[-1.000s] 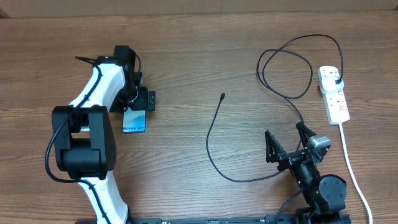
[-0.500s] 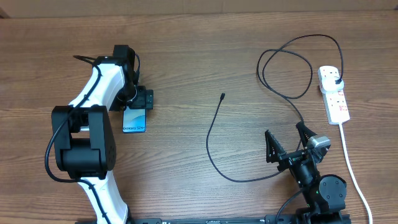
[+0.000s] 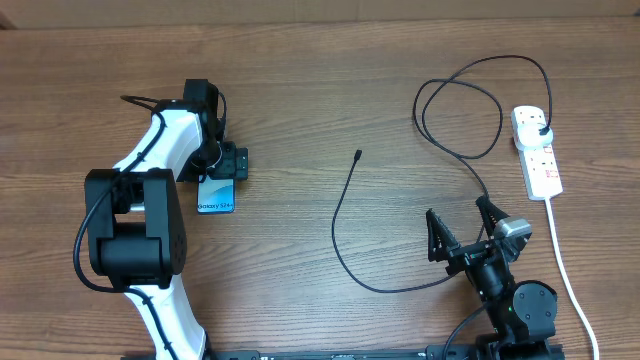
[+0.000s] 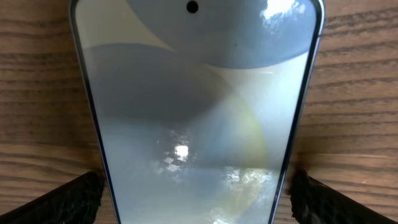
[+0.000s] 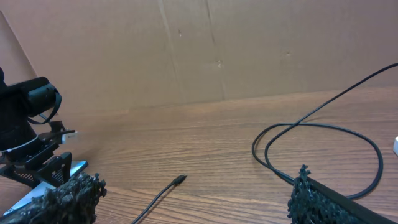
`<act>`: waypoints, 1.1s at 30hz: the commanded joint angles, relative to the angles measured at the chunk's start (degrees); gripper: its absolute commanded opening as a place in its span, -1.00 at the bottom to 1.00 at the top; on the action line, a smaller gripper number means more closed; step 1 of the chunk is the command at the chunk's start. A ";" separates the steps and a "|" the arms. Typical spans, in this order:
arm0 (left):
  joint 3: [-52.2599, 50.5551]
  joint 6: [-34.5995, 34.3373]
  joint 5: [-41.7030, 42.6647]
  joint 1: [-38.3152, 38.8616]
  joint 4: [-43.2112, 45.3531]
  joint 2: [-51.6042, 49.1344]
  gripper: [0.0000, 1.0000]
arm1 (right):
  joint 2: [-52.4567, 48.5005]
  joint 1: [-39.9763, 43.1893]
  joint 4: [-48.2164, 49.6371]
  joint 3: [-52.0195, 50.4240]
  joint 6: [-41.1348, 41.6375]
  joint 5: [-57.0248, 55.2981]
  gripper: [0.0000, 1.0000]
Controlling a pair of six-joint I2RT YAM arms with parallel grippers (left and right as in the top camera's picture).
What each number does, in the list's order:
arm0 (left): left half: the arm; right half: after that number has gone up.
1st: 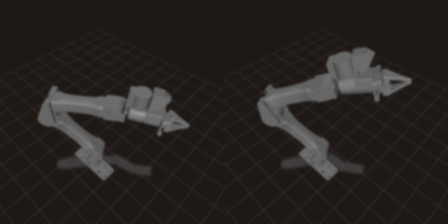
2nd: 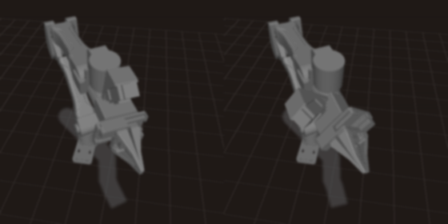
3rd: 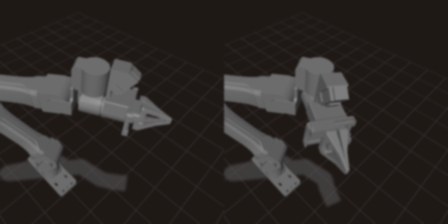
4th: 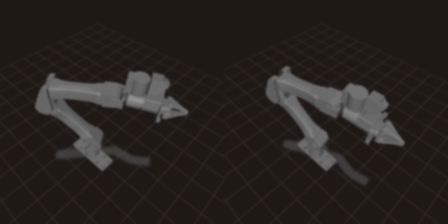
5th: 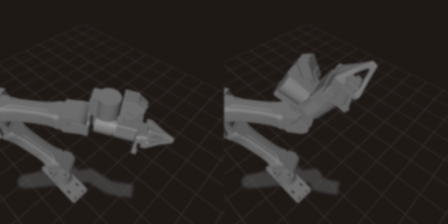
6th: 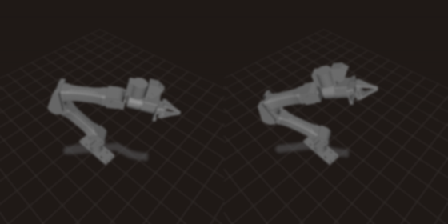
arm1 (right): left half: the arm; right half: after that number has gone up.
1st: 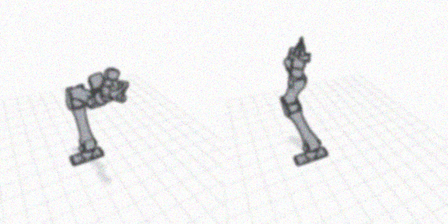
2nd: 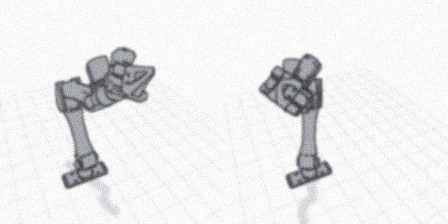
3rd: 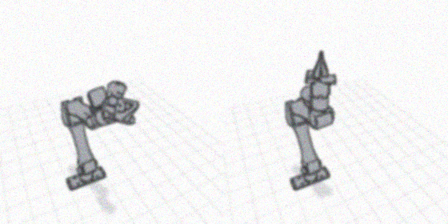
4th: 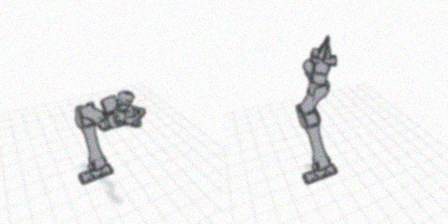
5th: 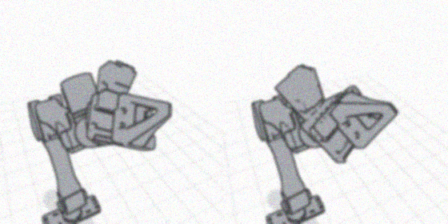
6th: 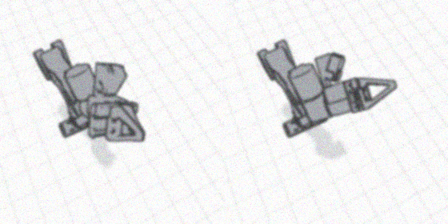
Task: Plug charger to phone and switch on socket
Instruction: 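Close the left gripper on the phone's lower end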
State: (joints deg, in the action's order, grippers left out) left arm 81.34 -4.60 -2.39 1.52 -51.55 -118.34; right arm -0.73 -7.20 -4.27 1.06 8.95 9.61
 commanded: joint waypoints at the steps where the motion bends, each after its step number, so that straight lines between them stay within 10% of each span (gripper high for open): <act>1: -1.70 -1.25 -0.57 0.02 1.09 -0.61 1.00 | 0.57 0.20 0.28 -0.61 -0.07 -0.52 1.00; 33: -3.30 -13.18 7.93 10.75 -0.11 -1.03 0.77 | 0.57 0.20 0.28 -0.61 -0.07 -0.52 1.00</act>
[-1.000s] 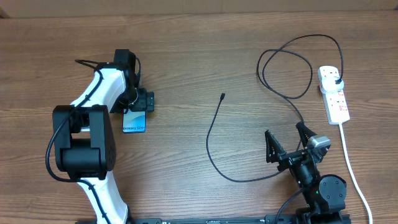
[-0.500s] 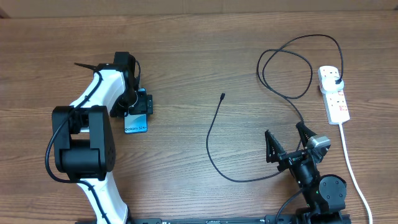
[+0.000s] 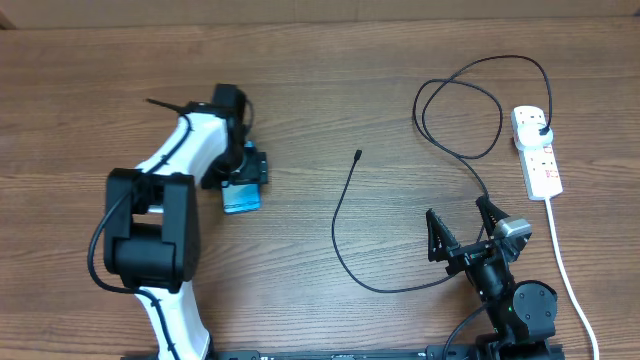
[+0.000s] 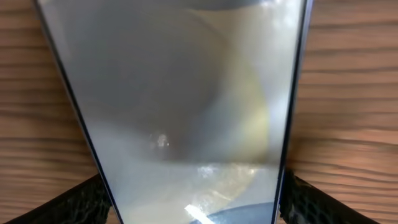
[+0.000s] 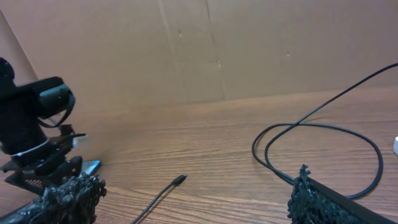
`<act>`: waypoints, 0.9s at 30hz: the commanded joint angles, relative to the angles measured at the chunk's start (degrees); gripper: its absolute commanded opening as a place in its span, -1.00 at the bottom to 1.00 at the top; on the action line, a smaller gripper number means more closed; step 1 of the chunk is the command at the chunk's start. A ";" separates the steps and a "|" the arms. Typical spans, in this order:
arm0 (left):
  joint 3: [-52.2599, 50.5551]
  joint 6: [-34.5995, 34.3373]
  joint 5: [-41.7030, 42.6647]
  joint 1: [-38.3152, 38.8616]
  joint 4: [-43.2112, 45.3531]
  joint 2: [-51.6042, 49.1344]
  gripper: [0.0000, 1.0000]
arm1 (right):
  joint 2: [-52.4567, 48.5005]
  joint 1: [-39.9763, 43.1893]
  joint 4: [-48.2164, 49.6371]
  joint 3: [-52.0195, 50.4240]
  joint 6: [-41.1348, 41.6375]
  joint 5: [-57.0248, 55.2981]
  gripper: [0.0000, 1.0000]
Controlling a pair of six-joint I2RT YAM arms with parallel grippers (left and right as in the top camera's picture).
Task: Plug charger to phone and switch on socket
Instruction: 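Close the left gripper on the phone's lower end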
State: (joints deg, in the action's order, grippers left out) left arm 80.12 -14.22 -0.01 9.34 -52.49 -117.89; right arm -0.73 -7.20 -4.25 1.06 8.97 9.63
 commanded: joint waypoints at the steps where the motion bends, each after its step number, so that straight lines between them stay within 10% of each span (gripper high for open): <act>1: -2.08 -4.28 5.49 3.50 0.96 -1.49 0.79 | 0.57 0.20 0.26 -0.61 -0.09 -0.55 0.99; 14: -2.08 -16.85 5.46 4.28 4.61 -1.49 0.93 | 0.57 0.20 0.26 -0.61 -0.09 -0.55 1.00; 27: -2.08 -7.56 -0.90 4.94 5.62 -1.49 1.00 | 0.57 0.20 0.26 -0.61 -0.09 -0.55 1.00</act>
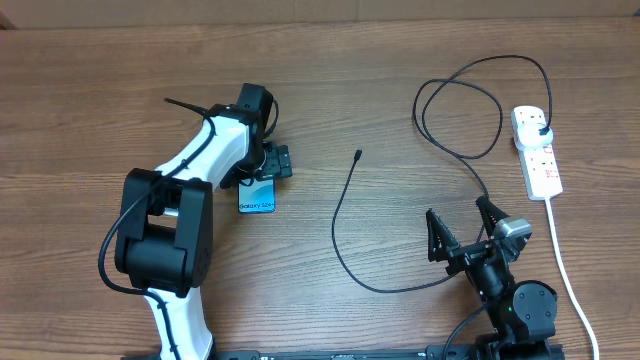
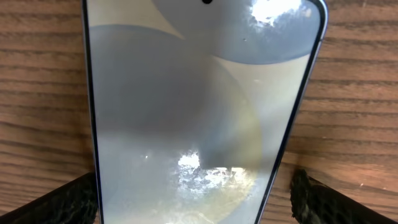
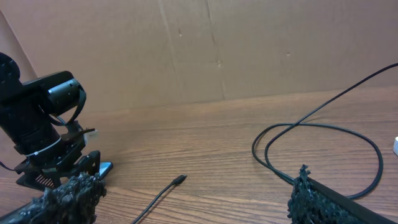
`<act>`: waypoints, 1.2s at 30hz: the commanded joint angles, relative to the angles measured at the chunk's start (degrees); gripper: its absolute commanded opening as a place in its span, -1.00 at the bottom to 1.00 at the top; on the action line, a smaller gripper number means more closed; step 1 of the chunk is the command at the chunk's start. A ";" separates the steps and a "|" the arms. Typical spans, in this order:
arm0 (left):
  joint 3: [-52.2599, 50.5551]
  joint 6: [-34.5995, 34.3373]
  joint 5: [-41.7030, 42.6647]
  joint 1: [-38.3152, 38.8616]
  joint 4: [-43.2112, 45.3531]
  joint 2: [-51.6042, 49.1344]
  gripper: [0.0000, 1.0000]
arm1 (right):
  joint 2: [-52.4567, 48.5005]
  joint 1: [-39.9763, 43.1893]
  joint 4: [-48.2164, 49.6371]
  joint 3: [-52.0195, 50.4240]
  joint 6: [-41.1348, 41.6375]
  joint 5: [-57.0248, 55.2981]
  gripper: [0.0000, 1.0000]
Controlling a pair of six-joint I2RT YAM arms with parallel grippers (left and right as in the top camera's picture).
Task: Plug charger to phone and switch on socket
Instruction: 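Close the left gripper on the phone's lower end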
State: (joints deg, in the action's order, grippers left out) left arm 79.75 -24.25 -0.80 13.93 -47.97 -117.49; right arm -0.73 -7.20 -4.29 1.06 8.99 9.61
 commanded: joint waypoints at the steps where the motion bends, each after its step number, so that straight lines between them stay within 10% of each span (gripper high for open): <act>1: -1.70 2.75 -0.26 0.35 1.11 -1.88 0.99 | 0.57 0.20 0.31 -0.61 -0.11 -0.52 1.00; 36: -1.70 7.26 -1.95 0.37 1.31 -1.88 0.83 | 0.57 0.20 0.31 -0.61 -0.11 -0.52 1.00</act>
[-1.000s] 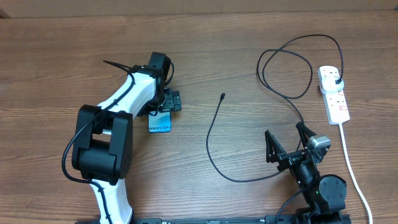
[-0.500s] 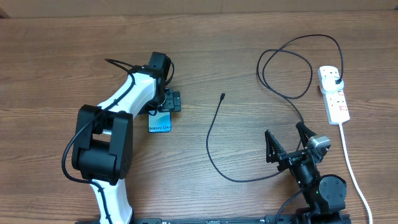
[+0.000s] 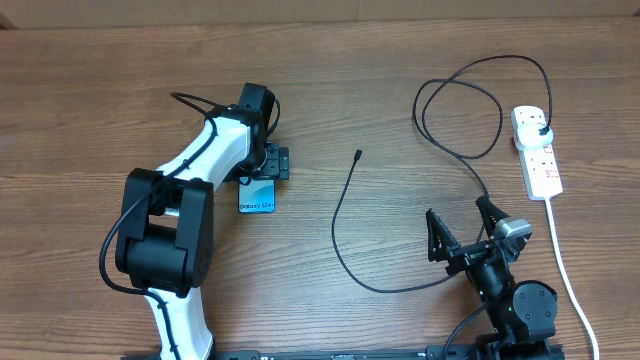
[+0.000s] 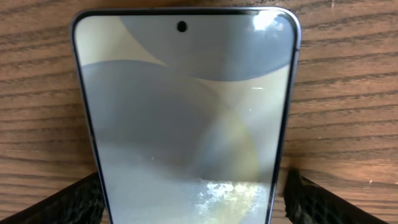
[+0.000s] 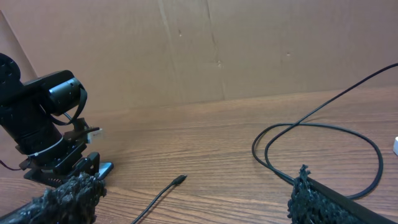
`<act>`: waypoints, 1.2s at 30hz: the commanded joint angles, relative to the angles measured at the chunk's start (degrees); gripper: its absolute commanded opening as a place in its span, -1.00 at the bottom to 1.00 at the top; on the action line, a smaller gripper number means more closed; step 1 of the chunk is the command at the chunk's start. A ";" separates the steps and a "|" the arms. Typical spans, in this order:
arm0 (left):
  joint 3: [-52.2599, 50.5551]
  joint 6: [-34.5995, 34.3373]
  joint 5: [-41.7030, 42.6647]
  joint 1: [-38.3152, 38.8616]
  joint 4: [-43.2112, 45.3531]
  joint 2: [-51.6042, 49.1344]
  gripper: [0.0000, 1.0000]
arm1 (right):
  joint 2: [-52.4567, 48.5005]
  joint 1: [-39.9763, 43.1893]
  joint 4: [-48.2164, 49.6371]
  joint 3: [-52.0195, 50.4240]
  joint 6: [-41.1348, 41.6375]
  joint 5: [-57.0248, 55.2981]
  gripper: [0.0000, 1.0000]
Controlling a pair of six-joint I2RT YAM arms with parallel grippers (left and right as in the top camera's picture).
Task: Plug charger to phone and switch on socket
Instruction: 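Close the left gripper on the phone's lower end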
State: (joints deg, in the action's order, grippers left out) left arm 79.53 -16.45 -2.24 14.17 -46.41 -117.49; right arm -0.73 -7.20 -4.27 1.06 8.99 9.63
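The phone [image 3: 257,196] lies screen up on the wooden table, left of the black charger cable's free plug tip [image 3: 358,155]. My left gripper [image 3: 262,170] stands over the phone's far end. In the left wrist view the phone [image 4: 186,124] fills the frame. The fingers [image 4: 68,202] flank its lower sides, with a thin strip of wood showing on the right. The cable [image 3: 336,232] runs under my right gripper [image 3: 465,250] and loops up to the white socket strip [image 3: 536,152]. The right gripper is open, low at the front edge, with the plug tip [image 5: 179,180] ahead of it.
The cable's large loops [image 3: 460,105] lie between the plug tip and the socket strip. The strip's white lead [image 3: 565,270] runs down the right side to the front edge. A cardboard wall [image 5: 217,50] stands behind the table.
The phone lies where it was. My left gripper has drawn back from it a little, so the wrist view now shows the phone's whole top edge. The right arm has not moved.
The phone first lay further left with my left gripper shut on its far end. A second later it was further right and slightly turned. At the last earlier moment it was at its present spot nearer the plug tip, and the gripper has now eased off.
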 commanded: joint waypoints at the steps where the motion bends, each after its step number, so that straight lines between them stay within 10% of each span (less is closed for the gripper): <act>1: -1.49 -1.07 -0.50 0.13 -0.22 -1.88 0.82 | 0.57 0.20 0.28 -0.61 -0.09 -0.55 1.00; 36: -1.49 -4.11 -1.14 0.07 1.44 -1.88 0.54 | 0.57 0.20 0.28 -0.61 -0.11 -0.55 1.00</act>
State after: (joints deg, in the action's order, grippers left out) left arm 79.46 -19.73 -3.09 14.17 -44.84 -117.49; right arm -0.73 -7.20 -4.25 1.06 9.02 9.63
